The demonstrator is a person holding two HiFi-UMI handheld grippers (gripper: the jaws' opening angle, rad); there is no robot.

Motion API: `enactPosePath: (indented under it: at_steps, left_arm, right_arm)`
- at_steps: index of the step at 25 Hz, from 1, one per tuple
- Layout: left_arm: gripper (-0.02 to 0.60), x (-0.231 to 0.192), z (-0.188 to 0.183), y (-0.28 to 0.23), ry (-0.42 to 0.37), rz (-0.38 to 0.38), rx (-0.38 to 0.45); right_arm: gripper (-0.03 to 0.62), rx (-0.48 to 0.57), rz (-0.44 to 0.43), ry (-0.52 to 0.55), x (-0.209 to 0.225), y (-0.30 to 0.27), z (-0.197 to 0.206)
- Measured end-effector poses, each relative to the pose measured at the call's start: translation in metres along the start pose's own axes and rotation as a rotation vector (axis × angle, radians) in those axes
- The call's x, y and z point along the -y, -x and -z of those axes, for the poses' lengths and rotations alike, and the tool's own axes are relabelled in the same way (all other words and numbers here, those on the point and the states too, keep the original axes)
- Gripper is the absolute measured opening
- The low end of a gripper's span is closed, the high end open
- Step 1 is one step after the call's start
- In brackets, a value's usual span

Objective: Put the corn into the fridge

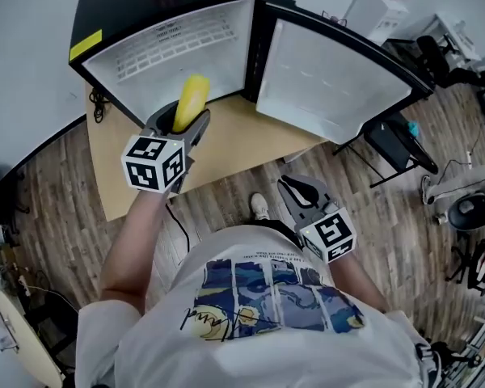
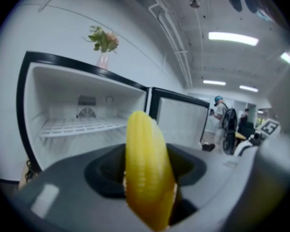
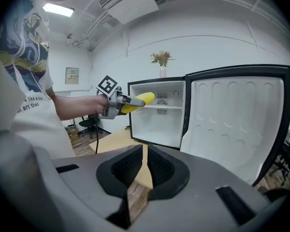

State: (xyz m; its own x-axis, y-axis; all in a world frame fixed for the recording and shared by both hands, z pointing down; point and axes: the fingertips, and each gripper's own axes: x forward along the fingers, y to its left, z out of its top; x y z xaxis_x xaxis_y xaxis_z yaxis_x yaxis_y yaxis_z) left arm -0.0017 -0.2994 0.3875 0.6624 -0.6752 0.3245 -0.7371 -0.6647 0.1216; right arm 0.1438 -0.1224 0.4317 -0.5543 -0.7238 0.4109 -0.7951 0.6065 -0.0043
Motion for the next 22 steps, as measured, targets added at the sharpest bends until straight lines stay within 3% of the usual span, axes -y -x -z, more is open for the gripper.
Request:
enactPosePath:
  at_steps: [14,18,22]
  left_arm:
    - [0.247,-0.075,-0.051,-0.093,-0.163,-0.204,-0.068]
    - [0.247,-0.096,-0.061,-0.119,-0.265,-0.266,-0.123]
    - [0.247,-0.115,-0.066,-0.141,-0.304,-0.307,-0.172]
  right_arm:
    - [0.034,0.013,-0.109,0.026,0.076,-0.024,-0.005]
    - [0.034,0.014,-0.137,0.037,0.095,-0.029,-0.004]
    - [0.034,0.025,-0.166,0.041,0.108,-0.033,-0.005]
